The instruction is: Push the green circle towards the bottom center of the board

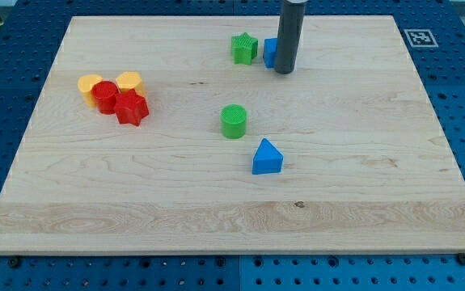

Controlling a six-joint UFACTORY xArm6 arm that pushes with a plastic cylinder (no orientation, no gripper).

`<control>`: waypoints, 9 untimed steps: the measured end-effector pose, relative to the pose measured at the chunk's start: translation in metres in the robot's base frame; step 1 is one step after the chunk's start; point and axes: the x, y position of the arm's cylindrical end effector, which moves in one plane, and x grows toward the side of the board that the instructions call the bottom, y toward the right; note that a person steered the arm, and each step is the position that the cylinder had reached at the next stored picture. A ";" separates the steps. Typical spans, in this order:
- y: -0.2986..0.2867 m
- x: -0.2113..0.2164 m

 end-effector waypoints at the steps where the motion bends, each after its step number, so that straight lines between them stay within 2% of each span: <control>1: -0.001 -0.010; 2: -0.001 -0.019; 3: -0.001 -0.008; 4: 0.006 0.040; 5: -0.024 0.084; 6: -0.076 0.103; 7: -0.103 0.105; 9: -0.117 0.120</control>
